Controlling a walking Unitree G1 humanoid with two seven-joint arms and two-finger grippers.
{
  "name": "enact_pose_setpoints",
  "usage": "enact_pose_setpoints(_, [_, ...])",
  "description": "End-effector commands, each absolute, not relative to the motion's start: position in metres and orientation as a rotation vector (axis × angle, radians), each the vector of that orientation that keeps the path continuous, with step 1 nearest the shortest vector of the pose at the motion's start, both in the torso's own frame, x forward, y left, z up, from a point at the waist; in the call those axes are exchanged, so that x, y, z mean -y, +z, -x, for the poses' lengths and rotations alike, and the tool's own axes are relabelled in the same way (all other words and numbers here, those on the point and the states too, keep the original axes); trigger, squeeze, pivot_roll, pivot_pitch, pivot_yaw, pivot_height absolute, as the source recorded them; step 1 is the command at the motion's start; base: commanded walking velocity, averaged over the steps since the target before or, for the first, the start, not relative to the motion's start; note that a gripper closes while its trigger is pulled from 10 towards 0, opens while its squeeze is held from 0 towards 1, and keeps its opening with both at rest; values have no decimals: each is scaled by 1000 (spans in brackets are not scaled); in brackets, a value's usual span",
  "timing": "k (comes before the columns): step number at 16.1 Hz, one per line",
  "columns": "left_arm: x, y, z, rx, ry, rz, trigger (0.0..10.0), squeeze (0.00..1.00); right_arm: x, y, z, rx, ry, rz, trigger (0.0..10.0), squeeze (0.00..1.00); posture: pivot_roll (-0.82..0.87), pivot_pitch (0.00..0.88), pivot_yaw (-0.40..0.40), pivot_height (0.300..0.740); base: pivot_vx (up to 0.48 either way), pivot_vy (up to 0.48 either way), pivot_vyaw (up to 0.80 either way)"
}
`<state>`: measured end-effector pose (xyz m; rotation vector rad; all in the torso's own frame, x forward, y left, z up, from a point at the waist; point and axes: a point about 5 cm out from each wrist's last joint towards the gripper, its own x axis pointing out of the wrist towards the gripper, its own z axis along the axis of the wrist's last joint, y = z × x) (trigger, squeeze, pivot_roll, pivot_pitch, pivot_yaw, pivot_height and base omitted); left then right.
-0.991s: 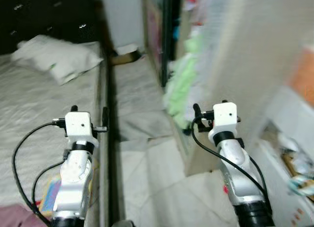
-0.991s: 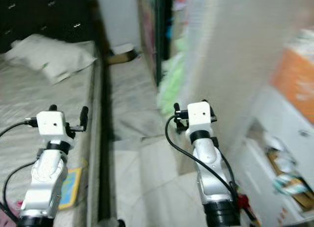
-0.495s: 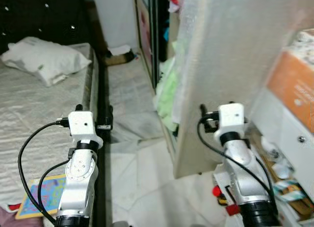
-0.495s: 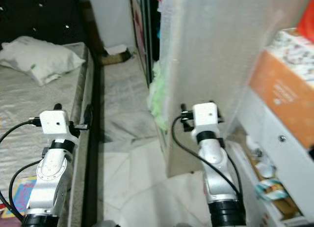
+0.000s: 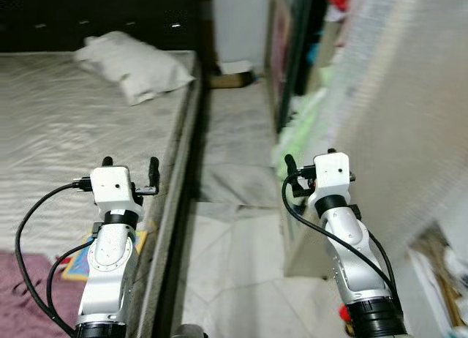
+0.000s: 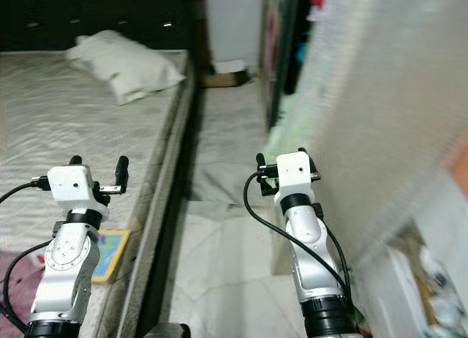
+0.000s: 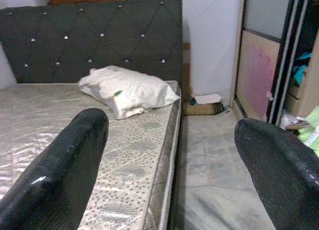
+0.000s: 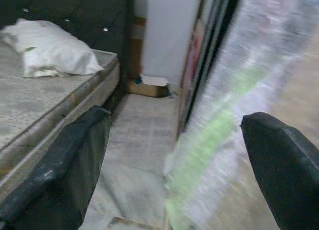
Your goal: Clean up the room
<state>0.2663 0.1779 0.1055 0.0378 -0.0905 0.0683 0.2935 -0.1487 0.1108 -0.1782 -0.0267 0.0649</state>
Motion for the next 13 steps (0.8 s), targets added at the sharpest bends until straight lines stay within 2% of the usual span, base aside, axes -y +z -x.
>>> enact_pose_setpoints(1, [-177, 109, -268, 103, 66, -33, 10000, 0, 147, 114, -296, 41, 79, 171, 10000, 0, 24, 5, 13, 740, 0, 0, 800])
enact_pose_setpoints(4, [-177, 110, -268, 111, 63, -33, 10000, 0, 138, 122, -296, 99, 124, 206, 10000, 0, 27, 5, 14, 740, 0, 0, 800])
enact_pose_setpoints(13, [-177, 112, -272, 120, 60, -35, 10000, 0, 132, 122, -306, 104, 151, 172, 10000, 0, 38, 0, 9, 740, 0, 0, 800])
